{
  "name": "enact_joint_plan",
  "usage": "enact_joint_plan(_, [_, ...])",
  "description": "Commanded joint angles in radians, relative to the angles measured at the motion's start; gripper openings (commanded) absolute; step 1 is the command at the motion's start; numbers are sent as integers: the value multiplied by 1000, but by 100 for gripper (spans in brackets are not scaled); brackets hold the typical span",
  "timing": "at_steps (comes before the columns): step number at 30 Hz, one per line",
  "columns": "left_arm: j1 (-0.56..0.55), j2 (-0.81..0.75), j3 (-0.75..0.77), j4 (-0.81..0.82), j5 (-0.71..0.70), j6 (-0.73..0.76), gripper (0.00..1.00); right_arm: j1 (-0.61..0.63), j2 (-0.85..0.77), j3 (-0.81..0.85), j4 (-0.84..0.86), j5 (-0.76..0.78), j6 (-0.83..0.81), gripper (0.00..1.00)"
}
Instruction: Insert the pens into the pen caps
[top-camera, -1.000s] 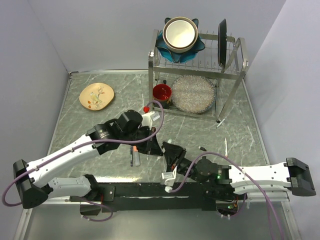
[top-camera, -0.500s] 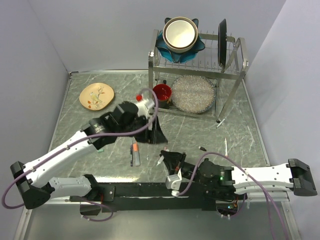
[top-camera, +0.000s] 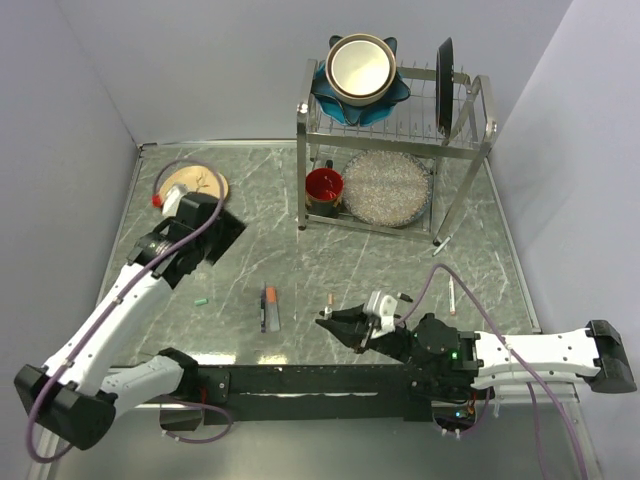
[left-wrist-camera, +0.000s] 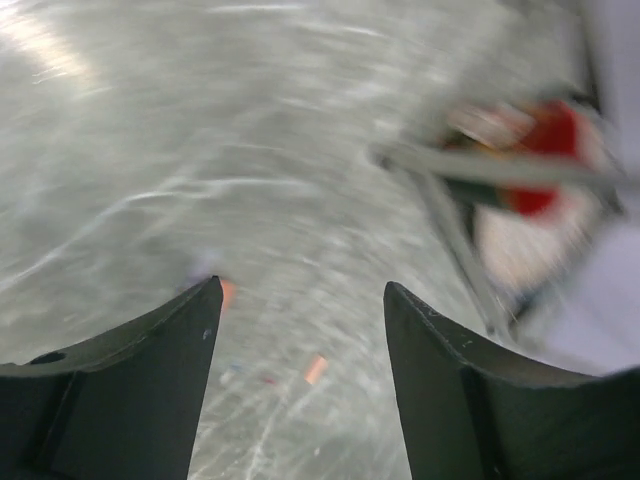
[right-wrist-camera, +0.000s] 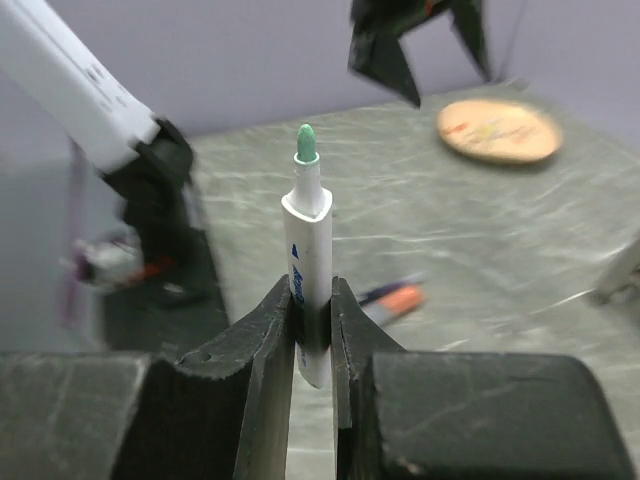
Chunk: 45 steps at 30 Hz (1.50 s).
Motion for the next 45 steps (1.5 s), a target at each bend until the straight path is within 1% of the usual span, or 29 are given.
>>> enact_joint_plan(1, [161, 15, -116, -124, -13, -249, 69, -7, -15, -6, 29, 16, 343, 0])
enact_joint_plan(3, [223, 41, -163, -191, 24, -321, 67, -18, -25, -24, 44, 11, 412, 0])
enact_joint_plan(4, [273, 63, -179, -205, 27, -338, 66, -29, -30, -18, 34, 7, 429, 0])
enact_joint_plan(5, [295, 72, -193, -222, 29, -349, 63, -32, -36, -13, 3, 1, 452, 0])
enact_joint_plan(7, [341, 83, -240, -204, 27, -362, 62, -40, -45, 0, -25, -18, 466, 0])
enact_joint_plan(10, [362, 90, -301, -161, 5, -383, 61, -44, -64, -1, -54, -45, 476, 0])
enact_joint_plan(11, [369, 95, -312, -165, -3, -403, 60, -46, -77, -6, -54, -47, 472, 0])
enact_joint_plan(15, [378, 106, -366, -129, -61, -406, 55, -52, -107, -35, -43, -49, 469, 0])
enact_joint_plan(18, [390, 113, -387, -109, -75, -411, 50, -56, -121, -36, -63, -53, 468, 0])
enact_joint_plan(19, [393, 115, -389, -104, -81, -411, 48, -58, -124, -36, -68, -58, 471, 0])
enact_joint_plan(21, [393, 127, -391, -115, -91, -423, 47, -58, -130, -35, -75, -68, 469, 0])
enact_joint_plan(27, [393, 153, -380, -132, -175, -415, 36, -60, -131, -16, -91, -110, 480, 0])
enact_joint_plan(28, [393, 156, -383, -119, -187, -400, 29, -60, -131, -13, -94, -113, 480, 0])
enact_joint_plan(30, [395, 172, -395, -148, -180, -430, 18, -60, -134, -10, -98, -116, 482, 0])
enact_joint_plan(31, [395, 178, -401, -145, -168, -431, 7, -60, -137, -10, -105, -118, 482, 0])
enact_joint_plan(32, [395, 186, -418, -145, -148, -435, 2, -60, -139, -9, -105, -118, 480, 0])
enact_joint_plan(37, [395, 236, -443, -96, -158, -443, 1, -58, -151, -10, -108, -124, 485, 0])
enact_joint_plan(41, [395, 281, -412, -98, -221, -452, 1, -60, -153, -3, -120, -124, 488, 0])
enact_joint_plan(45, [395, 305, -407, -79, -213, -432, 1, -58, -151, -4, -122, -121, 489, 0])
